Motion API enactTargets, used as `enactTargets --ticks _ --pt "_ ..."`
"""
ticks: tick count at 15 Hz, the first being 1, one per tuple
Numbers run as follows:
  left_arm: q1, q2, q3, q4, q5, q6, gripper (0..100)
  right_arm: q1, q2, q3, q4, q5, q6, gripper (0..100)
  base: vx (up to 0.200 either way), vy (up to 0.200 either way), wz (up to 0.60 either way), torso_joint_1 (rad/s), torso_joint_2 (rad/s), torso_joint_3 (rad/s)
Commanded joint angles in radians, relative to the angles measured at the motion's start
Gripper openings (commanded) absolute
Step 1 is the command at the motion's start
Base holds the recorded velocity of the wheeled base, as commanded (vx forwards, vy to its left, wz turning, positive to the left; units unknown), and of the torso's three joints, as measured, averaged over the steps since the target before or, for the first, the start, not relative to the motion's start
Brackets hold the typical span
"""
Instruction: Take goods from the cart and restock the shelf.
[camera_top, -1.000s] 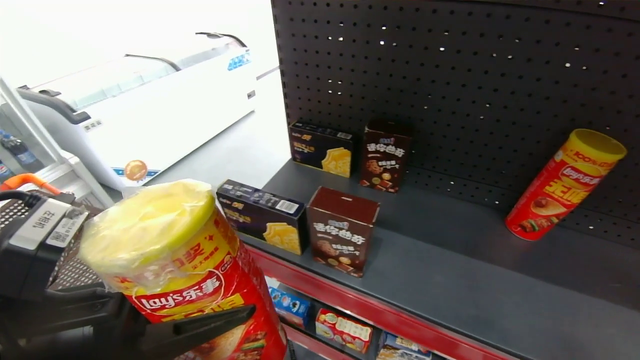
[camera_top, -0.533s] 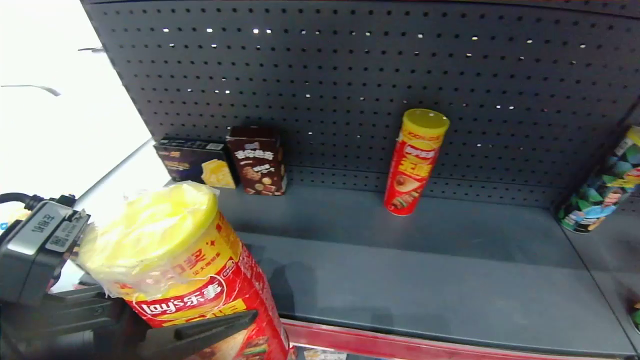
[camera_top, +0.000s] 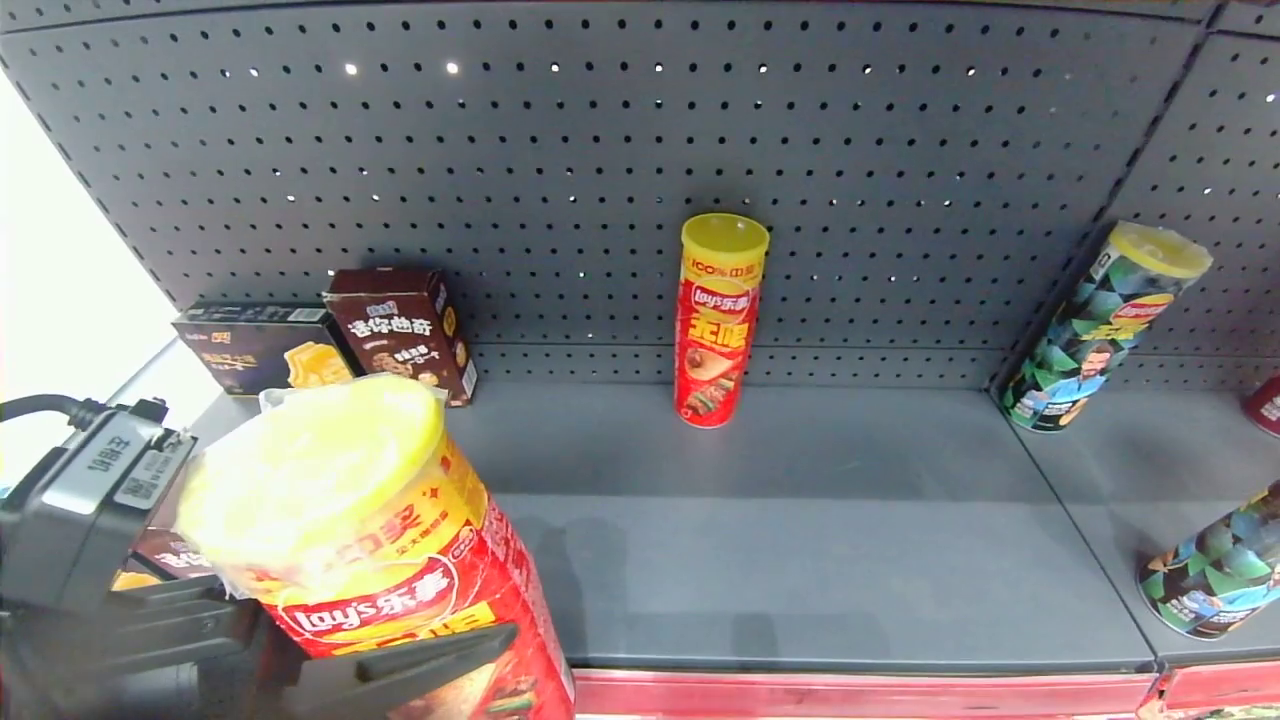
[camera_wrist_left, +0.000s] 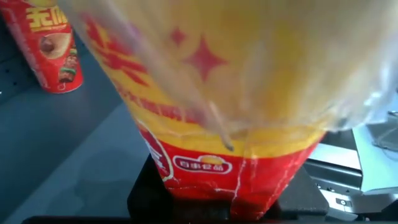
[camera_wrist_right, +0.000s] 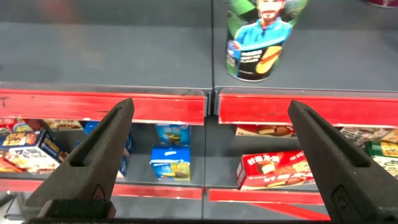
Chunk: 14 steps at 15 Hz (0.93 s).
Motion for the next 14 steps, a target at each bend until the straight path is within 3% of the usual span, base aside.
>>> enactTargets --ticks 1,9,12,14 --pt "0.001 0.001 0.000 -0.001 0.000 0.000 0 0.000 0.000 0.000 0.000 0.000 0.000 100 0.000 0.000 -0.60 -0.002 0.01 0.002" --pt "0.004 0.001 0.017 -0.001 0.000 0.000 0 0.000 0.000 0.000 0.000 0.000 -0.002 100 0.000 0.000 0.00 0.000 0.00 0.000" --pt "0.009 -0.006 0.039 0.001 0.009 -0.034 0 0.002 0.005 0.000 0.003 -0.001 0.000 100 0.000 0.000 0.00 0.000 0.00 0.000" --pt "0.030 -0.008 0.052 0.001 0.014 -0.037 0 0.008 0.012 0.000 -0.002 0.003 -0.005 100 0.000 0.000 0.00 0.000 0.00 0.000"
